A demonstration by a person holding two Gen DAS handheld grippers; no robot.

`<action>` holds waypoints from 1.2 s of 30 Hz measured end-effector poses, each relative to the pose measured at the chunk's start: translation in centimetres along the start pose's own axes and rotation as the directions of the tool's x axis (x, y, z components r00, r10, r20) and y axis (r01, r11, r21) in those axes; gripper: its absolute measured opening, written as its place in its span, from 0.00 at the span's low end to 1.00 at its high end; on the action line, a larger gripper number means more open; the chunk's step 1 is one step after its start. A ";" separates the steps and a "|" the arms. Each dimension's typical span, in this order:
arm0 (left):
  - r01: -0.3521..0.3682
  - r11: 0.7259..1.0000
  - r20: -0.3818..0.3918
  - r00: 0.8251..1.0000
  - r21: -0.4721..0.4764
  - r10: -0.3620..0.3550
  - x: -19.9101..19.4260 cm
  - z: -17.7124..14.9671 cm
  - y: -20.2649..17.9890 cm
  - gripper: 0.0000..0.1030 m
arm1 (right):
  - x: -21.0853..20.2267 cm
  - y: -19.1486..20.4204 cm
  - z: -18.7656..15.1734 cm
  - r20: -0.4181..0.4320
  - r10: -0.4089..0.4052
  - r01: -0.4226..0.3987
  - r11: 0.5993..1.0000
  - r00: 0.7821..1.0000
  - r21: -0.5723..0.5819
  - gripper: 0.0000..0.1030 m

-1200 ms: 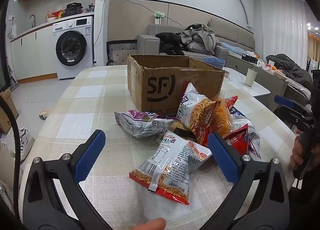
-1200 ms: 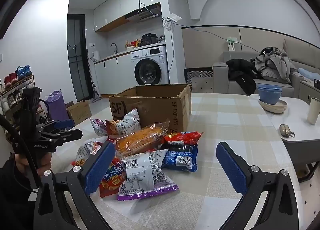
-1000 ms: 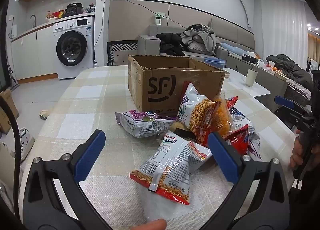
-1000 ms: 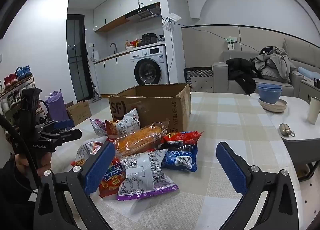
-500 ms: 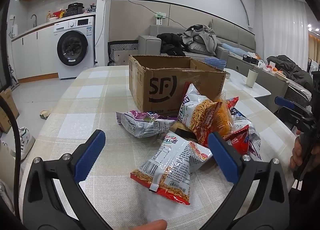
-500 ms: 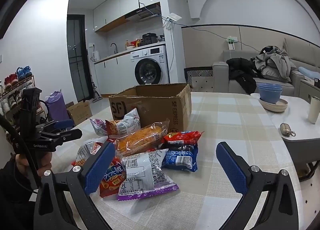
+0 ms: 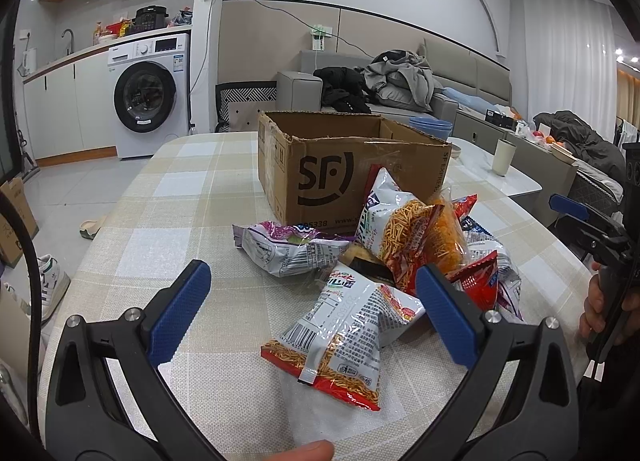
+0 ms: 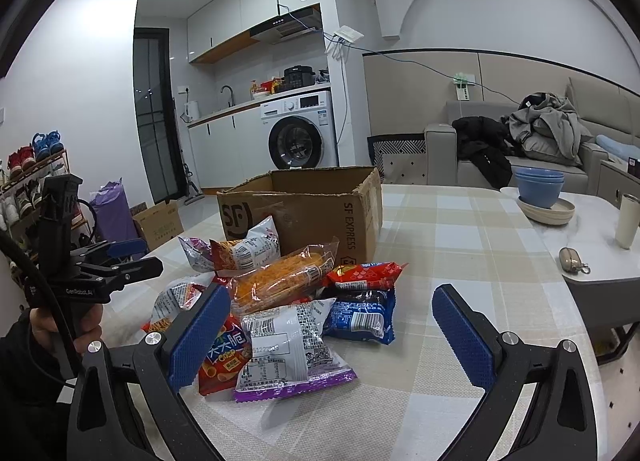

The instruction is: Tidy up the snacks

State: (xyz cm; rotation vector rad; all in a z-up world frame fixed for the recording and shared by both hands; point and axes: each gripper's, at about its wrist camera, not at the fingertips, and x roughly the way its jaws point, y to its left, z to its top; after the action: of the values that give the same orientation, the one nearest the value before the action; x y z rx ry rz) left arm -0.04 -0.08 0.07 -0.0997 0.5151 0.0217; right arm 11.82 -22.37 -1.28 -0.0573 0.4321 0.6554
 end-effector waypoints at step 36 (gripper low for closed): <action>0.008 1.000 0.004 1.000 0.004 -0.008 -0.1 0.2 0.3 0.99 | -0.3 -0.4 0.0 -0.018 -0.031 0.031 1.000 0.999 0.004 1.00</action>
State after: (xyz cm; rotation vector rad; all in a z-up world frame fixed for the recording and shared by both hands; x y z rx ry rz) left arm -0.05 0.21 0.32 -0.0983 0.5106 0.0128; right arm 11.81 -22.83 -1.23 -0.0664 0.4493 0.6237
